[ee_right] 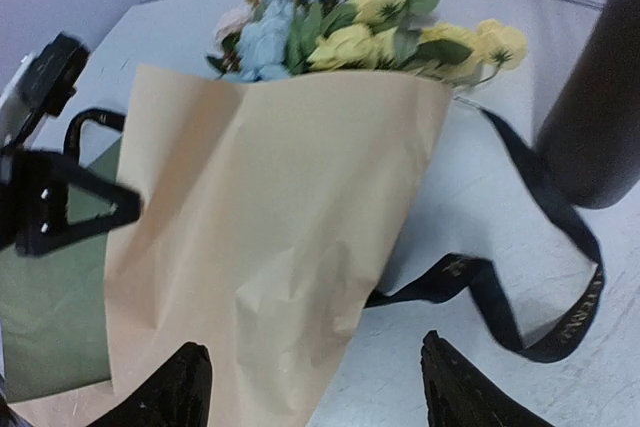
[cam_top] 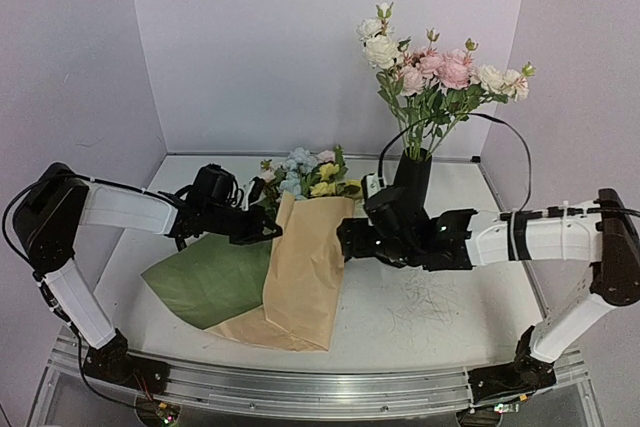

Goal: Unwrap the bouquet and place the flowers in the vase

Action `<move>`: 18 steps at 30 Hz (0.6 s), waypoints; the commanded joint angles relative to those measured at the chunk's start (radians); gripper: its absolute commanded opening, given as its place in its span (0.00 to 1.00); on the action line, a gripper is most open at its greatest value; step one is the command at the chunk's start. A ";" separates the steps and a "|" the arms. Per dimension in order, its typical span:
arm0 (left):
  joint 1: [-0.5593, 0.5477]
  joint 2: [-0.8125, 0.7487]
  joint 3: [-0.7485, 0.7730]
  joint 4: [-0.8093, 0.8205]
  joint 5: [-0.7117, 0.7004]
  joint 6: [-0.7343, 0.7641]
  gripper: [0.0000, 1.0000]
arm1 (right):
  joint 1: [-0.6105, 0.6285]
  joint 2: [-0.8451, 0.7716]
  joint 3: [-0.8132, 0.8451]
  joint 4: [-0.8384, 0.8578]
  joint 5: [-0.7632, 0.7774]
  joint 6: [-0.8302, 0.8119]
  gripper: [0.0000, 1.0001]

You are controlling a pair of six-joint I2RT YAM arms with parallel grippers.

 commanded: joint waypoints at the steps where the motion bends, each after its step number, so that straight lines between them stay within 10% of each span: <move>1: -0.084 -0.063 0.107 0.038 0.052 0.009 0.03 | -0.071 -0.140 -0.064 -0.030 0.035 -0.033 0.73; 14: -0.274 0.252 0.448 0.166 0.053 -0.088 0.06 | -0.155 -0.419 -0.195 -0.133 0.221 0.035 0.82; 17: -0.299 0.368 0.529 0.228 0.069 -0.130 0.20 | -0.158 -0.484 -0.212 -0.155 0.245 0.037 0.83; 18: -0.309 0.409 0.562 0.239 0.088 -0.130 0.40 | -0.158 -0.502 -0.218 -0.161 0.251 0.034 0.84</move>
